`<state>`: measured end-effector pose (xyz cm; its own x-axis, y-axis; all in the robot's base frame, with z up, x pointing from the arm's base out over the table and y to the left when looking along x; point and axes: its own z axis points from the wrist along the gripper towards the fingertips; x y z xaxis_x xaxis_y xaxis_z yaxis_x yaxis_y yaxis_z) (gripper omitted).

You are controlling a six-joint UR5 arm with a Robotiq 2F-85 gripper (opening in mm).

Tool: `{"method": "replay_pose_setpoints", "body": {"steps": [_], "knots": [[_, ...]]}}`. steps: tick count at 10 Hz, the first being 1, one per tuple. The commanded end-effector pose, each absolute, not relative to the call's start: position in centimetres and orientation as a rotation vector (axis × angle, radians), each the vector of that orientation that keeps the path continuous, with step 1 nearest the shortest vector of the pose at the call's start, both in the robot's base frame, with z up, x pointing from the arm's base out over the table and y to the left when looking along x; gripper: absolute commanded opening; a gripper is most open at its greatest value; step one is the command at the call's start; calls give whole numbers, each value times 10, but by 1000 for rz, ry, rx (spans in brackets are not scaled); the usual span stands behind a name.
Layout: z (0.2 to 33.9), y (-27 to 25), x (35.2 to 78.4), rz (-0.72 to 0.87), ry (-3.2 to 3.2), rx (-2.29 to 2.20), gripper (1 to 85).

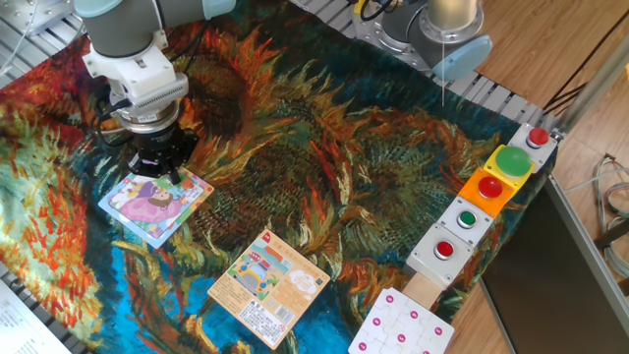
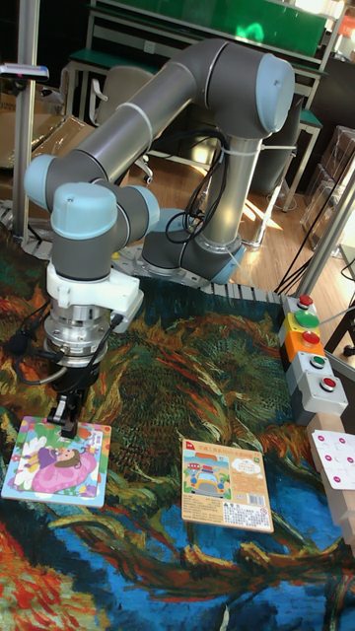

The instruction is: Assemble one piece of a puzzle

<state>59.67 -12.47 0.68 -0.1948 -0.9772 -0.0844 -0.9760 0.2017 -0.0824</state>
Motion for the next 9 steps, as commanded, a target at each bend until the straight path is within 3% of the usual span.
{"method": "replay_pose_setpoints", "body": {"steps": [1,9], "knots": [[9,-125,598,-13,2344,-1900,13],[12,-129,597,-13,2335,-1917,13]]}}
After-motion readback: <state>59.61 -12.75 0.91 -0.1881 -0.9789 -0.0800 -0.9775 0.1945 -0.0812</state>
